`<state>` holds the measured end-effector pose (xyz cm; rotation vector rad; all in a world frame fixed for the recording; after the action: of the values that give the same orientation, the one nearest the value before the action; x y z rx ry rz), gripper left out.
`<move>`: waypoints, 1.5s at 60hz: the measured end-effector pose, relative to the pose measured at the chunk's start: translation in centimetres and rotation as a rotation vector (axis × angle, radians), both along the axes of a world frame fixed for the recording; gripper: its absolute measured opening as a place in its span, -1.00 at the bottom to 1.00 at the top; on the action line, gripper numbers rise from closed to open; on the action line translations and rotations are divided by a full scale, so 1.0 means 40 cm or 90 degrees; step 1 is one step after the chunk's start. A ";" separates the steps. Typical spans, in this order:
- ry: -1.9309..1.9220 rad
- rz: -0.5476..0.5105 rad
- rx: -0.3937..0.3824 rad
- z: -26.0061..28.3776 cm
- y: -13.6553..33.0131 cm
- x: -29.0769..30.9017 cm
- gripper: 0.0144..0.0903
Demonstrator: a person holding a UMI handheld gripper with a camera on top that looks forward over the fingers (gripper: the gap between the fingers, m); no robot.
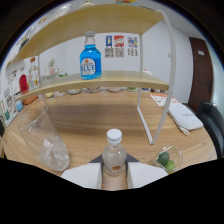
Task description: Make me a cup of Mojito.
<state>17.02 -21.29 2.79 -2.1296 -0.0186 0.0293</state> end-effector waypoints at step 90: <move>0.017 -0.018 0.011 0.296 -0.313 -0.355 0.90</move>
<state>2.82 -33.80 14.61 -2.1118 0.0282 0.0410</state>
